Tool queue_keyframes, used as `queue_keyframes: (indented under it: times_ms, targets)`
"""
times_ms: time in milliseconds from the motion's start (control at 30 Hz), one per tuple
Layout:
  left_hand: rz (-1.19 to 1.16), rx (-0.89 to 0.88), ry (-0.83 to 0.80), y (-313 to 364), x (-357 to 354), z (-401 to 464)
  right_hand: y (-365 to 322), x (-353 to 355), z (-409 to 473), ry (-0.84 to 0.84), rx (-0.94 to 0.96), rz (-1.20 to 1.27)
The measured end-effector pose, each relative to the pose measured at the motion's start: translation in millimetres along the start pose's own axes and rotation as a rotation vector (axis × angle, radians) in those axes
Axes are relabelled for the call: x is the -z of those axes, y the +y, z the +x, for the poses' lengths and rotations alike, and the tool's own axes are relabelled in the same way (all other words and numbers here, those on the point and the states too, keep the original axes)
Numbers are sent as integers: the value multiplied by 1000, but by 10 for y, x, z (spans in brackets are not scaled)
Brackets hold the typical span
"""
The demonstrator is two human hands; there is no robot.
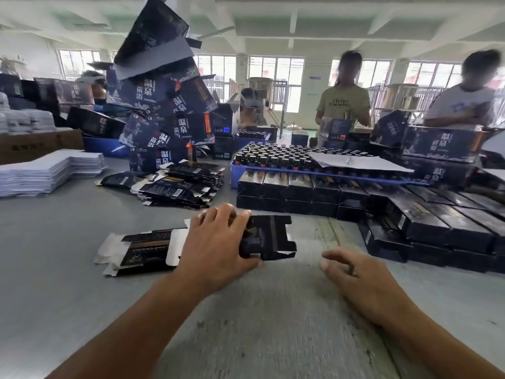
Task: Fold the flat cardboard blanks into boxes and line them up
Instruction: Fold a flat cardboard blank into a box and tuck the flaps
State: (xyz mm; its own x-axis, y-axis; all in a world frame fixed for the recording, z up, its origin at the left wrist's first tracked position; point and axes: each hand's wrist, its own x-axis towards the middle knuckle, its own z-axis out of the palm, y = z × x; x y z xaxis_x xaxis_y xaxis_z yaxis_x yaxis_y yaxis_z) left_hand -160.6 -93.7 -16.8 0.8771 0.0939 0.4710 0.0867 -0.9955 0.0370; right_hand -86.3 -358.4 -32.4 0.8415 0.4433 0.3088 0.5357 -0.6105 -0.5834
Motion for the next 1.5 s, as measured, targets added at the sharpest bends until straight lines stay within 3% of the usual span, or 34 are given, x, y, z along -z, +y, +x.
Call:
queue_keyframes:
  times_ms: [167, 267, 600, 1033, 1500]
  targets:
    - [-135, -156, 136, 359, 25, -135, -181, 99, -60, 51, -4, 440]
    - [-172, -198, 190, 458, 26, -177, -263, 119, -97, 45, 62, 525]
    - [-34, -365, 186, 531, 79, -225, -323, 150, -142, -56, 49, 573]
    - [-142, -363, 226, 517, 151, -231, -400, 152, -188, 102, 151, 536]
    - [-108, -413, 286, 513, 148, -227, -410, 90, -258, 205, 214, 449]
